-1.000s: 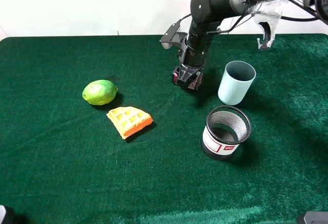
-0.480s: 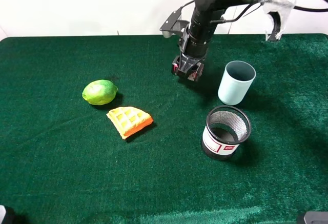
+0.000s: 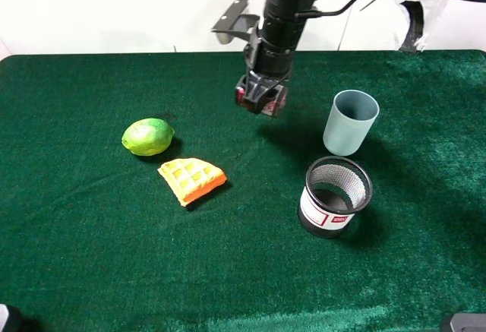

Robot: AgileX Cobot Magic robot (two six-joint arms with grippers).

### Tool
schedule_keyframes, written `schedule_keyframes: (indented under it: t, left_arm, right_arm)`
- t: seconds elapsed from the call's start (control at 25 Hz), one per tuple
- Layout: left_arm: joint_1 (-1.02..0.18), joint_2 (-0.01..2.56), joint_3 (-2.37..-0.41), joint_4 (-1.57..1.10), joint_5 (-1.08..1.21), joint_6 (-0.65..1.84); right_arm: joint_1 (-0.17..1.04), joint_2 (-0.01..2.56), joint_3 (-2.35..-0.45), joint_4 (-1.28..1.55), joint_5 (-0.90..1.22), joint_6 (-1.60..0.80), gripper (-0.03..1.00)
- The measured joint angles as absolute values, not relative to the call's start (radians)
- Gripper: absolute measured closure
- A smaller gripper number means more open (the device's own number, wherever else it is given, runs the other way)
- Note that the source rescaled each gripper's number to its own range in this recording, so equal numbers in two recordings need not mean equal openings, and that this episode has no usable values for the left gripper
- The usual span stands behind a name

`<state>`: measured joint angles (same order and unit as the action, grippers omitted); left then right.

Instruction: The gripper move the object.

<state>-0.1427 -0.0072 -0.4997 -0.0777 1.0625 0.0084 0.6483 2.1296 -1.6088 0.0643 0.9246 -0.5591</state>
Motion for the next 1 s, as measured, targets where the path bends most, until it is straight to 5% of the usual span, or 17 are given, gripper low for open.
schedule_keyframes:
  t: [0.64, 1.0]
  left_arm:
    - [-0.143, -0.007, -0.500, -0.078, 1.062, 0.008]
    - [-0.143, -0.007, -0.500, -0.078, 1.062, 0.008]
  right_arm:
    - [0.985, 2.112, -1.625, 0.062, 0.898, -0.529, 0.97]
    - [1.098, 2.272, -1.917, 0.063, 1.011, -0.513, 0.97]
